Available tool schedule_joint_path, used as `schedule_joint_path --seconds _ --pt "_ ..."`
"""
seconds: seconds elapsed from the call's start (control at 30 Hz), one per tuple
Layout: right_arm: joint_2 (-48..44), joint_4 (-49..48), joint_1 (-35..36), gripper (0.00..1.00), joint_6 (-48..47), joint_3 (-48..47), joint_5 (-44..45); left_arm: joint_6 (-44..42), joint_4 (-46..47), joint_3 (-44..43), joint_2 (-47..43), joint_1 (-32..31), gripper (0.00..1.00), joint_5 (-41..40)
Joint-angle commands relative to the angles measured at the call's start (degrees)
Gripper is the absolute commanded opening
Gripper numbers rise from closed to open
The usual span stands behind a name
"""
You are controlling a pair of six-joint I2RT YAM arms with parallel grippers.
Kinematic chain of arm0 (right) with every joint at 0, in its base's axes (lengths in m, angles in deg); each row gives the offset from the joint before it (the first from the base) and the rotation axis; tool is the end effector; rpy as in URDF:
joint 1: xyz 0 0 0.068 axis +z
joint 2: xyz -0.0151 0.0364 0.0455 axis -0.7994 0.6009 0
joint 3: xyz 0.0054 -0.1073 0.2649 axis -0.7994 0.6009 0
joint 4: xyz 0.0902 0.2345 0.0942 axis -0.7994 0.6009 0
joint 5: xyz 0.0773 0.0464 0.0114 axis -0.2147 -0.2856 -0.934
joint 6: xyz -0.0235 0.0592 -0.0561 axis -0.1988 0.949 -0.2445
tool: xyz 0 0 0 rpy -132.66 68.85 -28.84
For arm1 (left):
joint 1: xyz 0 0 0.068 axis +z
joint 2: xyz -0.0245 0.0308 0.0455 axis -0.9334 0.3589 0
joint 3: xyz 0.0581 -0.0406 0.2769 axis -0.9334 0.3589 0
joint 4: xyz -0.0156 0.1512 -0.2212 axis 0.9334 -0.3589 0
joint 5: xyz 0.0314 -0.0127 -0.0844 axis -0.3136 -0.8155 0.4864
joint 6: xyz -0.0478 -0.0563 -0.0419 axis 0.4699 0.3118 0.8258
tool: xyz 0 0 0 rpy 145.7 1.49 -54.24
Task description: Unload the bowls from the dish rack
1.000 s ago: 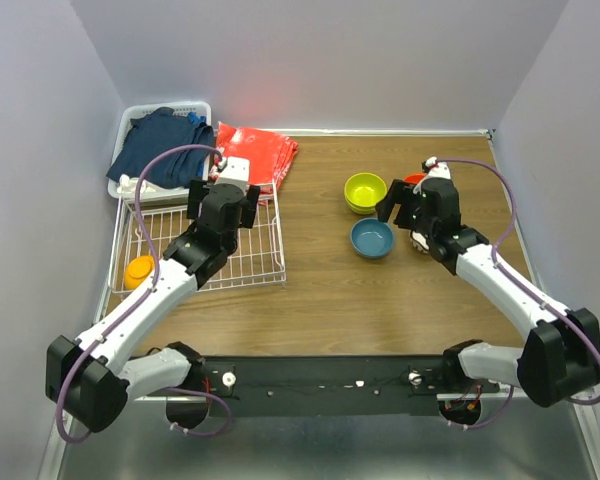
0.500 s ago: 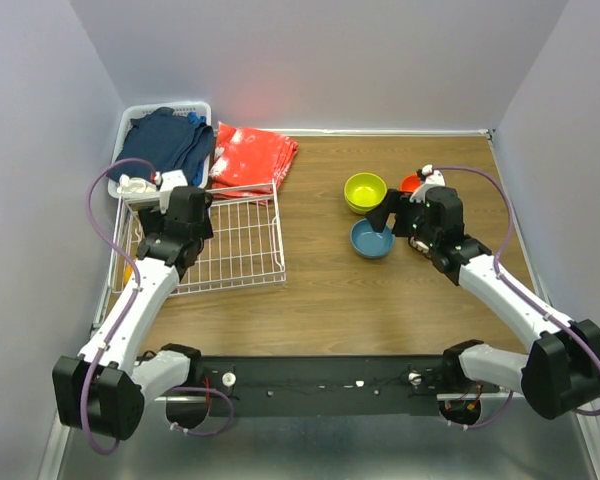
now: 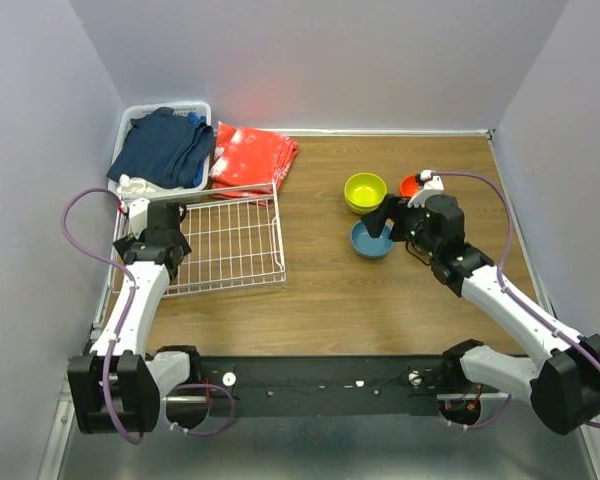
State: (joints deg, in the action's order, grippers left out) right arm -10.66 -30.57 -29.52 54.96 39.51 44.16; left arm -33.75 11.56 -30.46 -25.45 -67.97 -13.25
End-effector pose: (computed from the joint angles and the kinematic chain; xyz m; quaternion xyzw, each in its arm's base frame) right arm 0.2619 0.1179 0.2756 -0.0138 0.8150 0.2484 0.5234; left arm 0.2291 0.0440 0.2370 -0.3193 0.8540 0.1803 0.3690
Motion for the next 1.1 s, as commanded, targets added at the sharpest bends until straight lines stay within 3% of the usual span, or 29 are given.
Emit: schedule_joint_path --seconds 0.0,0.53,0.83,1.07 --pt "-1.0 -1.4 0.7 0.95 -1.2 1.2 2.3 0.9 4.1 1.1 4.1 0.9 0.99 2.2" --pt "-1.1 -0.7 0.8 0.96 -1.9 1.3 4.9 -4.7 17.4 -8.2 14.2 0.9 0.99 18.6" --pt "-1.1 -0.3 0.7 0.96 -1.9 1.5 5.3 -8.1 13.4 -19.3 24.6 0.9 0.99 16.5" --pt "-1.0 -0.5 0.8 0.96 -2.0 1.4 5.0 -3.9 12.5 -14.5 16.8 0.6 0.99 12.7"
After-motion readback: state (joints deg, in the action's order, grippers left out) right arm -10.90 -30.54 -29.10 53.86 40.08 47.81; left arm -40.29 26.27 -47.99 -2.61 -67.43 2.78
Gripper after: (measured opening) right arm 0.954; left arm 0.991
